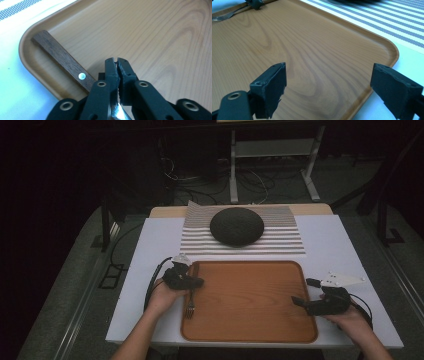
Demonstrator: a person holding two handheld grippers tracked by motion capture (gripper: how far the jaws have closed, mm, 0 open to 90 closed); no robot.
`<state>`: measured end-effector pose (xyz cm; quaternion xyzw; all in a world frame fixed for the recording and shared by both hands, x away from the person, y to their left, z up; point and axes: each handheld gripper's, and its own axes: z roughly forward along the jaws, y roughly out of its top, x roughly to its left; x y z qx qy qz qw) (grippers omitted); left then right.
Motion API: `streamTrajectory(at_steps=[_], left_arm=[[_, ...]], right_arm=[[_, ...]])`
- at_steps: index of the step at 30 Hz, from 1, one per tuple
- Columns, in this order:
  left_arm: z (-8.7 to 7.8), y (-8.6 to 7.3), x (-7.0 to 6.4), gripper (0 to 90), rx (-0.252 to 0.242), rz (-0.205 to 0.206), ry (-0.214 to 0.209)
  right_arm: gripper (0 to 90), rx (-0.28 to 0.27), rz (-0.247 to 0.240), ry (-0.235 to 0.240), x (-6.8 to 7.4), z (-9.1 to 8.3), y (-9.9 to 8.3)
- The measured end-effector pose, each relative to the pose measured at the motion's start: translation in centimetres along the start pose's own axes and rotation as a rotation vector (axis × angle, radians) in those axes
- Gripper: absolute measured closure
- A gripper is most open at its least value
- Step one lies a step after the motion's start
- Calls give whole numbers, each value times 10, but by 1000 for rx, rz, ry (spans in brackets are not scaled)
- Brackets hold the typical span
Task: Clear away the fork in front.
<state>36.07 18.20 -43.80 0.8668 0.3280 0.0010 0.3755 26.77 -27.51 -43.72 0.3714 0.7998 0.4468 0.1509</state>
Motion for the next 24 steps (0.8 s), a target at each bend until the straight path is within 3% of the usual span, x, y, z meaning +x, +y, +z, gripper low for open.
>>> streamTrajectory(at_steps=[5, 8, 11, 12, 14, 19, 24], left_arm=[[-9, 0, -9, 744, -43, 34, -4], [-16, -2, -16, 613, -64, 66, 15], [-25, -4, -21, 457, -103, 71, 22], [-28, -5, -22, 457, -116, 73, 25], [-32, -8, -25, 371, -131, 82, 24], [-41, -19, -27, 296, -159, 101, 21], [-48, -30, -30, 178, -186, 104, 44]], right_arm=[[133, -1, 5, -4, -1, 0, 0], [133, -1, 4, -3, -1, -1, 0], [133, -1, 6, -4, -1, -1, 0], [133, -1, 6, -4, -1, -1, 0], [133, -1, 6, -4, -1, -1, 0], [133, -1, 6, -4, -1, -1, -1], [133, 0, 6, -5, -1, 0, -1]])
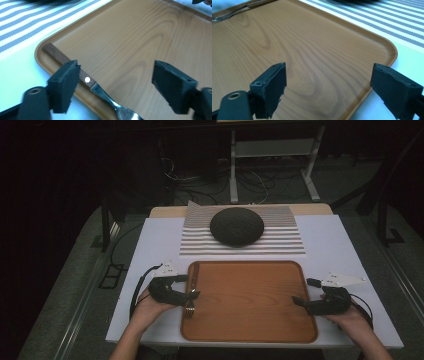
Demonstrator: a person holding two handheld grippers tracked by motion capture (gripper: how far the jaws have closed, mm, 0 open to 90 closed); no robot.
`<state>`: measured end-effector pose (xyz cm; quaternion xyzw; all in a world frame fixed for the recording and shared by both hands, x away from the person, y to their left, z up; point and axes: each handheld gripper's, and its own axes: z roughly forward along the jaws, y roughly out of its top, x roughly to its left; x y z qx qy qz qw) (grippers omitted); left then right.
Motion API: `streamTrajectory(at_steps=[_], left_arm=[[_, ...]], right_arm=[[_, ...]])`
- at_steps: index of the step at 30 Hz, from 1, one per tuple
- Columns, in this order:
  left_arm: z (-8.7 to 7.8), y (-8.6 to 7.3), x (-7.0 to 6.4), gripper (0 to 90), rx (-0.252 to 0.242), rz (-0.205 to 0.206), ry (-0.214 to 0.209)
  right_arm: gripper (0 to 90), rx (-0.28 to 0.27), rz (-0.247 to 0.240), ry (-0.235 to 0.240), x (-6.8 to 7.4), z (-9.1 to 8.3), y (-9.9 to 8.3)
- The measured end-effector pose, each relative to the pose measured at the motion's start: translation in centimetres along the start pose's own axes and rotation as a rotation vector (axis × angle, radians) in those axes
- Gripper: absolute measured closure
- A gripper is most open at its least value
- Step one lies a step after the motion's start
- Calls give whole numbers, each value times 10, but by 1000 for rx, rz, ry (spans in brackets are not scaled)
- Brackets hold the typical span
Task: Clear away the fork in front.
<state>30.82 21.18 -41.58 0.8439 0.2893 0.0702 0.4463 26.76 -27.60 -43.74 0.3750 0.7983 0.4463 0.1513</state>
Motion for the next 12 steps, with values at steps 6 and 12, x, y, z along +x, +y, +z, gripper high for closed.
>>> streamTrajectory(at_steps=[6, 12], left_arm=[[-3, -12, -1, 17, 9, -11, 15], [-1, -12, -1, 0, 11, -2, 16]], right_arm=[[133, 2, 2, 0, 0, 0, 0], [133, 2, 2, 0, 0, 1, 0]])
